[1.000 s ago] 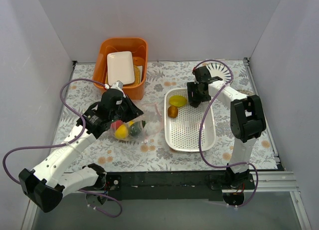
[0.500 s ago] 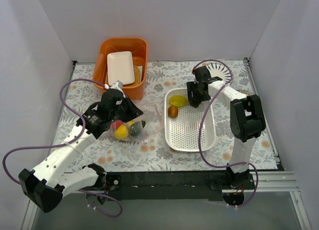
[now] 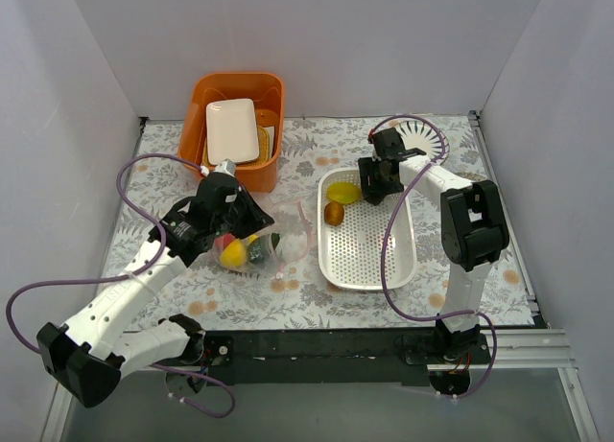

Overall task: Place the food in the zip-top bag and seal the zipper
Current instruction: Pick up the fake fruit from the bin.

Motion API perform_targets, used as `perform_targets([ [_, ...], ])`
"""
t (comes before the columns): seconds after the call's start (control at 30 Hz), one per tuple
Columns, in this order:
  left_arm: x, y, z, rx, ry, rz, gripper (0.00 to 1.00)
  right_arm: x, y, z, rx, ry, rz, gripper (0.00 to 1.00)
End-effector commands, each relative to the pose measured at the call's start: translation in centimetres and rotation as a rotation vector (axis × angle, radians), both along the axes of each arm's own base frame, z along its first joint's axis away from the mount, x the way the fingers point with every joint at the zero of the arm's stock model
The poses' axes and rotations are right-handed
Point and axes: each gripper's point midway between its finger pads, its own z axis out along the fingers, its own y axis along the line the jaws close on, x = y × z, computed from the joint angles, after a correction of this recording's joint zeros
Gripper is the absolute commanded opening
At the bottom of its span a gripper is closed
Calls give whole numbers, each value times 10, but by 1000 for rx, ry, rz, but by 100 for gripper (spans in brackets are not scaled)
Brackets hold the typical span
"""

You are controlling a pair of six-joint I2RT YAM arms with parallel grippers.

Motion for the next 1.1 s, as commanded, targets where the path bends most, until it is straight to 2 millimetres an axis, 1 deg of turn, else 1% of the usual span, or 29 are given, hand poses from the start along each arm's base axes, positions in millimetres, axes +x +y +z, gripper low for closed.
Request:
perform_targets([
  [0.0,0,0,0,7,7,9,0,13,5,4,10,-34,24,65],
  [0.07,2,-1,0,5,5,9,0,12,4,4,9,-31,28,62],
  [0.1,3,-1,0,7,7,12,0,12,5,4,9,-31,30,57],
  [0.17,4,-1,0,10,9,13,0,10,4,6,3,-31,32,52],
  [0.23,4,-3,1,6,4,4,0,7,2,6,1,-32,31,45],
  [0.3,4,-4,2,2,2,0,0,6,3,12,15,-48,30,42],
  [0.33,4,-5,3,-3,-1,-8,0,2,3,11,20,-42,31,40],
  [0.4,4,-6,2,-6,-3,-13,0,-3,4,16,42,-48,27,37],
  [0.43,4,-7,1,-6,-2,-16,0,-9,2,12,40,-36,20,36],
  [0.47,4,-6,1,-5,-3,-15,0,-12,3,18,56,-45,18,35],
  [0.5,4,-6,2,-4,-5,-17,0,-14,4,19,66,-48,17,34],
  [0.53,4,-6,0,-2,-3,-18,0,-21,3,20,76,-43,16,34],
  [0.6,3,-6,1,-2,-5,-19,0,-28,4,22,99,-40,10,34],
  [0.63,4,-6,2,-5,-10,-19,0,-32,6,28,118,-47,12,34],
  [0.67,3,-6,2,-7,-11,-19,0,-42,3,22,116,-28,12,33],
  [0.7,3,-6,1,-5,-11,-20,0,-46,3,23,124,-25,8,34],
  [0.73,4,-6,1,-8,-10,-17,0,-49,4,29,142,-38,14,34],
  [0.77,3,-6,2,-9,-13,-17,0,-57,2,24,141,-25,15,33],
  [0.87,2,-5,1,-11,-16,-18,0,-72,13,28,213,-4,54,34],
  [0.9,2,-5,2,-12,-19,-18,0,-80,14,23,217,18,61,34],
  [1.0,1,-4,-1,-3,-17,-22,0,-93,18,23,230,42,67,36],
  [1.07,1,-4,-1,2,-22,-28,0,-97,21,29,246,36,74,36],
])
